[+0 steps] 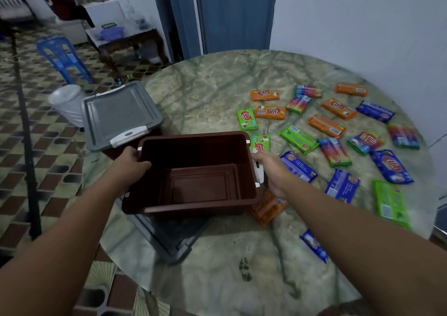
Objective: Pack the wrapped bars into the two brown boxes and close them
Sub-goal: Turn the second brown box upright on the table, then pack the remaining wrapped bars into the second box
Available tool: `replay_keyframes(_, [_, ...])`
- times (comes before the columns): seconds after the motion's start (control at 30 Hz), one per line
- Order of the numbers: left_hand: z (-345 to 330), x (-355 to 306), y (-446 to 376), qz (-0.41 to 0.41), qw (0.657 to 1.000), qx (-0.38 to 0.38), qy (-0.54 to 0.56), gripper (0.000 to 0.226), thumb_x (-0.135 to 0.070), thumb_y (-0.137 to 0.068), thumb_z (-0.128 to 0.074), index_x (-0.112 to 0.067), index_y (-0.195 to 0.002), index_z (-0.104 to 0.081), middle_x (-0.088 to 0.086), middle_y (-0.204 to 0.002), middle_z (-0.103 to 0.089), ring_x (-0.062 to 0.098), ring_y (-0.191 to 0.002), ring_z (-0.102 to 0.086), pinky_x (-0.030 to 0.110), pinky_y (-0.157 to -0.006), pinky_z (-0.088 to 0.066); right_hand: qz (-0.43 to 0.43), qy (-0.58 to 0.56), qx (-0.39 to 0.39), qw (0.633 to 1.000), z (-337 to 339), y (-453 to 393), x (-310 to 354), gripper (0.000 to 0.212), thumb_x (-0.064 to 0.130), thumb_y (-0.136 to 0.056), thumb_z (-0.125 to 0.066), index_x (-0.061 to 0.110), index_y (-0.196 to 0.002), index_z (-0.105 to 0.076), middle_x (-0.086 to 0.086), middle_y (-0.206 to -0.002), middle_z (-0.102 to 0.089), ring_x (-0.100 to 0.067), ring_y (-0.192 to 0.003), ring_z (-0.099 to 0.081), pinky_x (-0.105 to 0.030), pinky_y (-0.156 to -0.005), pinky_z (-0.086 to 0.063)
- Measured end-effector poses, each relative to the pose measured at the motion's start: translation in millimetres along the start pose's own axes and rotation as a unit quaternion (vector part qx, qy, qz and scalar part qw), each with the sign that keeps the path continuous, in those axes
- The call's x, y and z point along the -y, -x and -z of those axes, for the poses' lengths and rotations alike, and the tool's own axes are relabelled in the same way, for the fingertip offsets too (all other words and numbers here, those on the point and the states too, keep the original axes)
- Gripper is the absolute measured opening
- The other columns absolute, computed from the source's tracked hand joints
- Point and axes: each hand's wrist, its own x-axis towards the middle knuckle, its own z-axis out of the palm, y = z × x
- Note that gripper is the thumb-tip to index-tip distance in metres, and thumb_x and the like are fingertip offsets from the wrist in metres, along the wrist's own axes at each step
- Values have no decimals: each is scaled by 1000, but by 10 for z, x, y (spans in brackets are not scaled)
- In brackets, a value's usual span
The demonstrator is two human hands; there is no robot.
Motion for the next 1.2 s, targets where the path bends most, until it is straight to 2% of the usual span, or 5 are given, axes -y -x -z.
replay_keyframes(0.17, [-67,-129,71,-16,955,-72,-287,71,-45,-88,-68,-5,-140,-40,32,-141,-40,47,-131,-40,49,-105,-38,32,54,13,998,66,32,-47,22,39,-97,-61,20,-104,-71,-5,-97,-78,-25,-96,-74,-42,-87,-57])
replay_keyframes(0.33, [-268,-687,340,-146,923,-147,-326,79,-50,-86,-68,-4,-141,-36,32,-143,-30,45,-133,-28,53,-110,-29,46,89,14,995,293,105,-28,39,56,-92,-63,24,-113,-69,2,-110,-74,-17,-100,-69,-40,-93,-53])
replay_keyframes(0.67, [-1520,-1700,975,-381,896,79,-212,38,-34,-88,-61,-17,-121,-58,13,-114,-61,32,-105,-58,42,-88,-49,78,150,-74,983,1074,379,-108,18,35,-102,-61,17,-107,-64,-6,-106,-69,-20,-94,-68,-38,-84,-55])
replay_keyframes(1.03, [-2382,-1748,1229,-400,857,202,-254,19,-26,-93,-63,-15,-109,-60,7,-104,-66,24,-91,-61,38,-73,-52,62,196,-115,972,1607,674,-323,17,27,-94,-74,20,-106,-64,-9,-103,-70,-22,-89,-68,-45,-82,-59])
replay_keyframes(1.2, [-2545,-1714,1268,-397,838,219,-304,24,-27,-96,-62,-14,-116,-59,10,-109,-65,27,-96,-61,37,-76,-51,68,238,-106,963,1647,764,-367,19,24,-95,-72,16,-111,-63,0,-96,-66,-13,-84,-64,-21,-65,-49])
